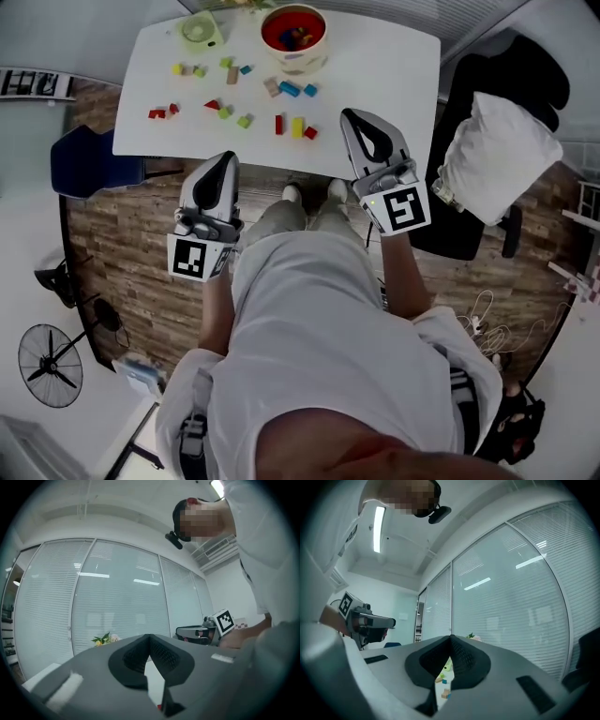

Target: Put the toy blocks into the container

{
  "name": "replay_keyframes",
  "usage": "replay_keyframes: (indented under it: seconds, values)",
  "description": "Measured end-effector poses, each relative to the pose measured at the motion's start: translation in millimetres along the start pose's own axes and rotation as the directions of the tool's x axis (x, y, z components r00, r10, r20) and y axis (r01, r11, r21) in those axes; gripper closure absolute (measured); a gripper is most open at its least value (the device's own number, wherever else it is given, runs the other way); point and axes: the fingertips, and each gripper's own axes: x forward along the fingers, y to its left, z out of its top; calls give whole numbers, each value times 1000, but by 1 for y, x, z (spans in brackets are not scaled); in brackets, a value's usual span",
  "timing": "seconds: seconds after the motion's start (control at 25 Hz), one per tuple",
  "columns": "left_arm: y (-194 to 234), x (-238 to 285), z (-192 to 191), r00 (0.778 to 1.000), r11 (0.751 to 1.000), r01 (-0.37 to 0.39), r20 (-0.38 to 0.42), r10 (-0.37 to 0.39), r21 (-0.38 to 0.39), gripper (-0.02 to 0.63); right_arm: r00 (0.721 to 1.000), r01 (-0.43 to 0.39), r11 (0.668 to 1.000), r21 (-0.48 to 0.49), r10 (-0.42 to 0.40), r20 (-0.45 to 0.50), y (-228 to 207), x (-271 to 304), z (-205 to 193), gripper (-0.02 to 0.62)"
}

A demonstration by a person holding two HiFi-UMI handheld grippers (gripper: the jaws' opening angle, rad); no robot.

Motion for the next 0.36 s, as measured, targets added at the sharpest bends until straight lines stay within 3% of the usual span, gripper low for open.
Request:
replay_keyframes:
  seconds: [0.2,0.36]
  values:
    - [1,-41,13,998,999,34,51,-34,-2,608,1000,0,1000,-9,1,31,64,-13,29,595]
    - [15,-102,20,997,999,30,66,-32,29,609,998,-27,999,-39,29,50,132,-3,42,595]
